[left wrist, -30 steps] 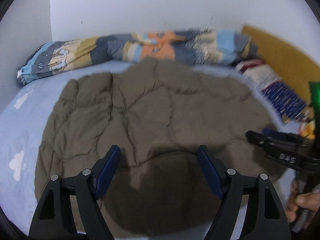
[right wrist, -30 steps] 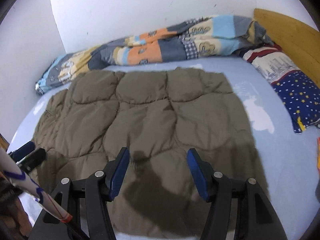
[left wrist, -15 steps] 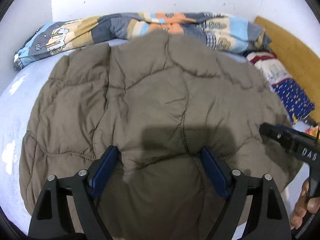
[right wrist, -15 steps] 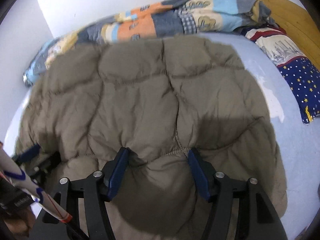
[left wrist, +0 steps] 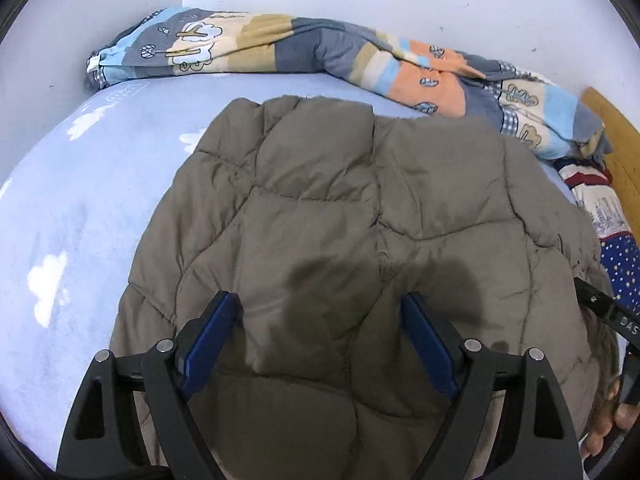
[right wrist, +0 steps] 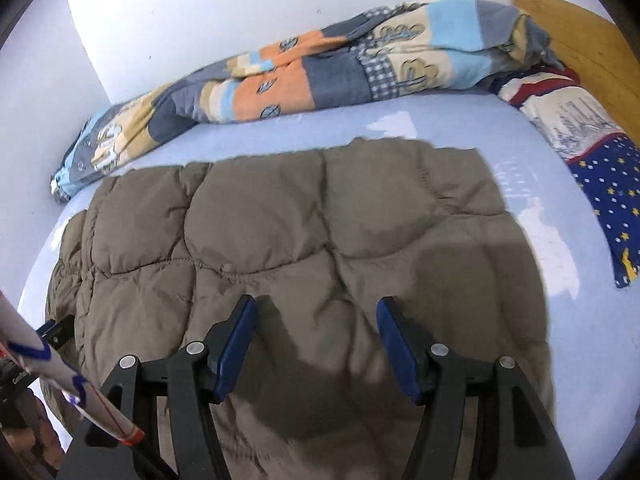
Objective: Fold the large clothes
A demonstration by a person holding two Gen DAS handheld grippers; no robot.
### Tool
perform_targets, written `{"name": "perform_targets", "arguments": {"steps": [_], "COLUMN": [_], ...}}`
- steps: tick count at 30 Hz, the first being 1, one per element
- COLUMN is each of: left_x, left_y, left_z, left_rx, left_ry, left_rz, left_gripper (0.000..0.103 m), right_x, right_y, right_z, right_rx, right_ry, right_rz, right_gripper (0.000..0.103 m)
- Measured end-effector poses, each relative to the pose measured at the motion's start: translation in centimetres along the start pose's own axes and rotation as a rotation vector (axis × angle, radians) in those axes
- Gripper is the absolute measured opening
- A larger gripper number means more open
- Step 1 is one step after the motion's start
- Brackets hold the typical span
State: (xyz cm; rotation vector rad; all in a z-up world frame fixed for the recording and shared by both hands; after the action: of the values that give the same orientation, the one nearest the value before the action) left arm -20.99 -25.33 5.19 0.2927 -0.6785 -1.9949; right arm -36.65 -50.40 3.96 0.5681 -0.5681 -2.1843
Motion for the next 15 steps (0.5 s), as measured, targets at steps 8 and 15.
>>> {"name": "perform_targets", "arguments": {"steps": [8,15], "left_x": [0.8,0.3], "left_y": [0.0,-0.1], "left_z": [0.9,4.1], "left_rx": [0.028,0.091], "left_ry": [0.003,0.019], "left_rz": [-0.008,-0.028], "left_gripper": [0.086,0.086], "right_x": [0.4,3.1], "right_y": [0.0,-0.5], "right_z": [0.2,5.6], "right_rx": [-0.009,0.057], "right_ry": [0.032,0.013], "right_rz": [-0.032,-0.078], "right_gripper": [0.072,0.072]}}
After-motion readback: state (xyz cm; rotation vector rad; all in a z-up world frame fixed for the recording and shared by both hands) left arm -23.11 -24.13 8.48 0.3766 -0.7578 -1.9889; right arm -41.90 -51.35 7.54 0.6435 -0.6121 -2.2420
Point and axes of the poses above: each gripper's, at about its wrist camera, not at the fingertips, and z roughly against the way its jaws point, x to its right, y to its top, the point moved 7 cm from there along -z, roughly the way its jaws point, and after that the axes turned 2 degrees about y, right-handed, at the moved point
